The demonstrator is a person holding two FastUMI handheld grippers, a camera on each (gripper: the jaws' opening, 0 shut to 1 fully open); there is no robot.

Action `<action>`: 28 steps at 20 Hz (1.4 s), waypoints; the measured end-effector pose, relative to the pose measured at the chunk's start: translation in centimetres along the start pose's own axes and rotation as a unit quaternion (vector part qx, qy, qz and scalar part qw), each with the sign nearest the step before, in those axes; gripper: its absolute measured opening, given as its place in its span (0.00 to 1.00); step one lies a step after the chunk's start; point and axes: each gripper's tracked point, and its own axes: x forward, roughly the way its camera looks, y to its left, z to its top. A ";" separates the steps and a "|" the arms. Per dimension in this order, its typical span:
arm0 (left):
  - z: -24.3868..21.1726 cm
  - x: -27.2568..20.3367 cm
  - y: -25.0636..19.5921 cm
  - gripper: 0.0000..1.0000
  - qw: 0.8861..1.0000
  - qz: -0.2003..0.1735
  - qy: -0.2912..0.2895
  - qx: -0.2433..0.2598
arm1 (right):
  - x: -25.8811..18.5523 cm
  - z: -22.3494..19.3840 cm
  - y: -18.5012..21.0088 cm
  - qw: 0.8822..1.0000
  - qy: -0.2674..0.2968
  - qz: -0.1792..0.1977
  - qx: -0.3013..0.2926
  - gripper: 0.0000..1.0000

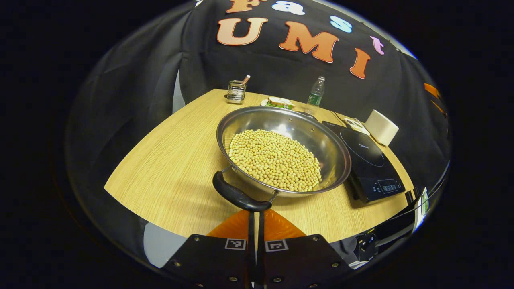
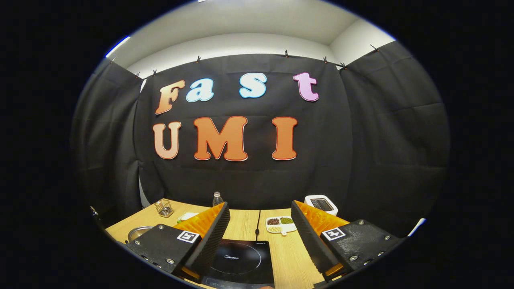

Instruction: First push the handle of the pot to place it horizontally, then grasp the pot with both hands and set it on the induction cooktop.

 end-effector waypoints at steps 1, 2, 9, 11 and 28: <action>0.0 0.0 0.1 0.02 1.000 0.003 -0.001 0.001 | 0.1 0.0 0.1 1.000 0.000 0.001 0.002 0.95; 0.1 0.0 0.3 0.03 1.000 0.006 -0.001 0.000 | 0.2 -0.1 0.3 1.000 0.001 0.002 0.003 0.95; 1.3 0.8 2.4 0.03 0.999 0.032 -0.001 -0.003 | 0.4 -0.2 0.2 1.000 -0.005 0.001 0.000 0.95; 1.6 1.0 3.4 0.00 0.999 0.044 -0.004 0.000 | 0.5 -0.2 0.1 1.000 -0.007 -0.004 -0.003 0.95; 4.4 3.0 8.0 0.02 0.996 0.084 -0.009 -0.004 | 1.2 -1.1 0.8 1.000 -0.006 0.000 -0.007 0.95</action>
